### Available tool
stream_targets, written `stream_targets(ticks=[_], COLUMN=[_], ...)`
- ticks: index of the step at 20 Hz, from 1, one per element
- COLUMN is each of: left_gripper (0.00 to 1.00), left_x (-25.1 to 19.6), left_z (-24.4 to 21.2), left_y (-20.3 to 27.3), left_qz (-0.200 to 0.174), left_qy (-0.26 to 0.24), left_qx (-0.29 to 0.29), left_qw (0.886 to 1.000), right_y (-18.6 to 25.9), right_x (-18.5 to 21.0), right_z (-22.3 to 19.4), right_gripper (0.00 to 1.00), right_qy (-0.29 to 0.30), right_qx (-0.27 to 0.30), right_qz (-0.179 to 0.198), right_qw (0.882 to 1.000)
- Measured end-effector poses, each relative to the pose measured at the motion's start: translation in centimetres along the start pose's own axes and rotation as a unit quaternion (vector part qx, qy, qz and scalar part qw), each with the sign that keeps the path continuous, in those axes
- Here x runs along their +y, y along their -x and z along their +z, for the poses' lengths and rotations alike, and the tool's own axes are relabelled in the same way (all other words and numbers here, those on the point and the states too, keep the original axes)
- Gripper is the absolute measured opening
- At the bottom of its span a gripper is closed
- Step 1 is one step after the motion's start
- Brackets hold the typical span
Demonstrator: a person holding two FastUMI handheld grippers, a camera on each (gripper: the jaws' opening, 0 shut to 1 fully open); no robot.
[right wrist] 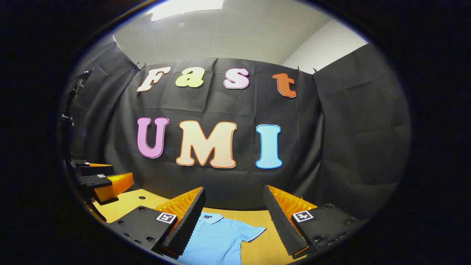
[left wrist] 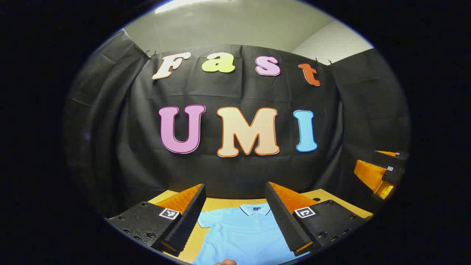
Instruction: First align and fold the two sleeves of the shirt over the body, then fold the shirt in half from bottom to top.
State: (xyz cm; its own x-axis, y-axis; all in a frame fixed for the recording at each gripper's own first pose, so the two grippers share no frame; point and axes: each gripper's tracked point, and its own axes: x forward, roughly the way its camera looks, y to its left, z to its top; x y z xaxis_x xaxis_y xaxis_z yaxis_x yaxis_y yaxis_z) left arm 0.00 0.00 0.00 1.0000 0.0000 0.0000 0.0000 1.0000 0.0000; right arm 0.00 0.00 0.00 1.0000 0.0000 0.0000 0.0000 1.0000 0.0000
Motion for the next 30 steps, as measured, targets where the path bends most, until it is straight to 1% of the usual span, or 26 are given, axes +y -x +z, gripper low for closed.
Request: stream_targets(ticks=[1,4,6,7,8,10,11,13,17,18,20,25,27,29,30], left_gripper=[0.97,0.97,0.97,0.96,0.97,0.97,0.97,0.97,0.97,0.97,0.96,0.97,0.97,0.96,0.99], left_x=[0.0,-0.2,-0.2,-0.2,-0.2,-0.1,0.1,0.2,0.7,0.7,1.1,2.2,2.9,3.8,4.2], left_z=[0.2,0.3,0.3,0.3,0.3,0.1,0.0,-0.1,-0.2,-0.4,-0.5,-0.6,-0.8,-1.0,-1.2], left_y=[0.0,-0.1,-0.3,-0.3,-0.5,-0.6,-0.7,-0.9,-1.6,-1.8,-2.2,-3.4,-3.9,-4.3,-4.6], left_qz=[-0.001,-0.006,-0.005,-0.005,-0.004,-0.004,-0.002,0.0,0.004,0.004,0.005,0.01,0.015,0.023,0.027], left_qy=[-0.003,0.0,-0.002,-0.003,-0.002,-0.001,-0.001,0.0,0.0,0.0,0.0,-0.003,-0.009,-0.013,-0.015], left_qx=[-0.001,-0.004,-0.005,-0.005,-0.005,-0.003,-0.001,-0.001,0.0,0.0,0.001,0.004,0.005,0.006,0.007], left_qw=[1.0,1.0,1.0,1.0,1.0,1.0,1.0,1.0,1.0,1.0,1.0,1.0,1.0,1.0,1.0], right_y=[0.1,-0.2,-0.3,-0.3,-0.4,-0.7,-0.8,-1.1,-2.6,-3.2,-4.6,-8.7,-10.6,-12.5,-13.4], right_x=[0.1,0.3,0.4,0.3,0.4,0.2,0.0,0.0,-0.5,-0.7,-1.4,-3.5,-4.5,-5.0,-5.2], right_z=[0.0,-0.2,-0.1,-0.3,-0.5,-0.7,-0.8,-1.0,-1.8,-2.2,-3.5,-8.6,-10.8,-12.9,-14.0], right_gripper=[1.0,0.96,1.0,0.98,1.0,0.98,1.0,0.98,0.98,1.0,0.98,0.99,0.99,0.99,0.99], right_qy=[0.0,0.005,0.008,0.008,0.007,0.008,0.009,0.012,0.027,0.03,0.036,0.049,0.058,0.059,0.058], right_qx=[0.001,0.003,0.004,0.006,0.009,0.013,0.013,0.013,0.016,0.019,0.028,0.07,0.086,0.104,0.111], right_qz=[0.001,0.003,0.004,0.004,0.004,0.002,0.0,-0.001,-0.005,-0.007,-0.014,-0.033,-0.045,-0.048,-0.05], right_qw=[1.0,1.0,1.0,1.0,1.0,1.0,1.0,1.0,0.999,0.999,0.999,0.996,0.994,0.992,0.991])
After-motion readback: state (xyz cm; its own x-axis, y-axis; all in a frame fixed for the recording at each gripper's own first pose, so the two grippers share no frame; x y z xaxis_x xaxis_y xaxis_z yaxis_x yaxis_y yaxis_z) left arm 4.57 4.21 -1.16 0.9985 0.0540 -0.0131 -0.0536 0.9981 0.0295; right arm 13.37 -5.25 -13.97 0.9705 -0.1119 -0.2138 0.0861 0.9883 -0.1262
